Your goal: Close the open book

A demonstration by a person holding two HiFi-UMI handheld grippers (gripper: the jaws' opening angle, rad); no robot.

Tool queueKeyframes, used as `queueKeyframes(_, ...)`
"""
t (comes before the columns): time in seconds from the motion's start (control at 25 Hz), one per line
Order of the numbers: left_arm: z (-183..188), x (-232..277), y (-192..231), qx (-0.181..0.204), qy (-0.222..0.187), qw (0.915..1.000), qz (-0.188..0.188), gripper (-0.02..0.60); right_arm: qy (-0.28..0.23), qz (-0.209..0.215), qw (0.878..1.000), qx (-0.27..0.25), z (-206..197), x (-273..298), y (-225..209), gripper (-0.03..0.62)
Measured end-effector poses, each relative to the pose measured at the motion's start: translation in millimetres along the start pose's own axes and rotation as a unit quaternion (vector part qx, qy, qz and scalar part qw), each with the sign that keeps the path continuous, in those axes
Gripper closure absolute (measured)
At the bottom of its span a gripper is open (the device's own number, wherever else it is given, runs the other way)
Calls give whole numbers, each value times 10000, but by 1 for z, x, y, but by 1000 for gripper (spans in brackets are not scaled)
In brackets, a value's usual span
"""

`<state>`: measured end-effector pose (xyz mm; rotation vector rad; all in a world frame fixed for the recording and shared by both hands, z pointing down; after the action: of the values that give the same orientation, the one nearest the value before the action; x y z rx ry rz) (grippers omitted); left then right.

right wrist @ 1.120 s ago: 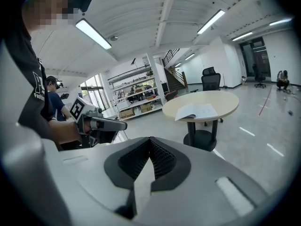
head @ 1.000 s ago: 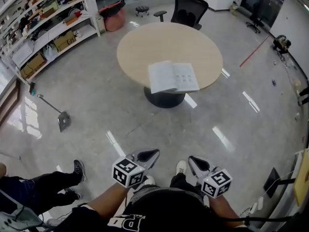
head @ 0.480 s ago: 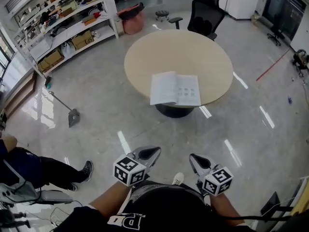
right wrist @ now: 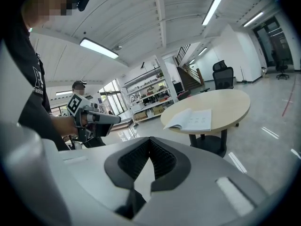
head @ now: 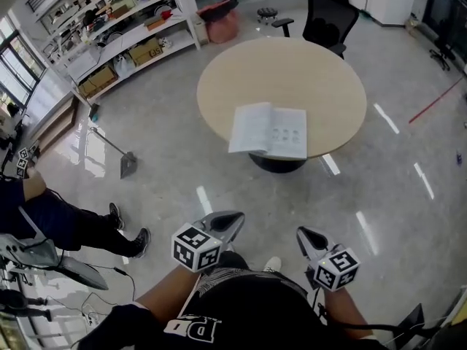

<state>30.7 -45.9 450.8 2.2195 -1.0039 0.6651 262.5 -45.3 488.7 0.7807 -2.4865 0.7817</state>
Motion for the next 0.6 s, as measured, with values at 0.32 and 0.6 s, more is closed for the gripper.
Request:
queueKeyframes(0.32,24,24,15,28,5,9999,-106,574,52,-33,9998,211,0,11,-19,586)
queueKeyframes(0.6,53,43,60,12,-88,9996,-276,574,15,-393,9985,378,26,25,-35,586)
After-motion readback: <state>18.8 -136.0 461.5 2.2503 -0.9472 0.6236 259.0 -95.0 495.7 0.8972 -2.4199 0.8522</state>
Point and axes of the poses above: the fingertips, and each gripper's own axes: x forward along the fingers, y to its left, z out of its top, the point moved 6 cm from there along -x, backward along the fingers, and after that the axes turned 14 degrees about y, right-handed, at the moved point
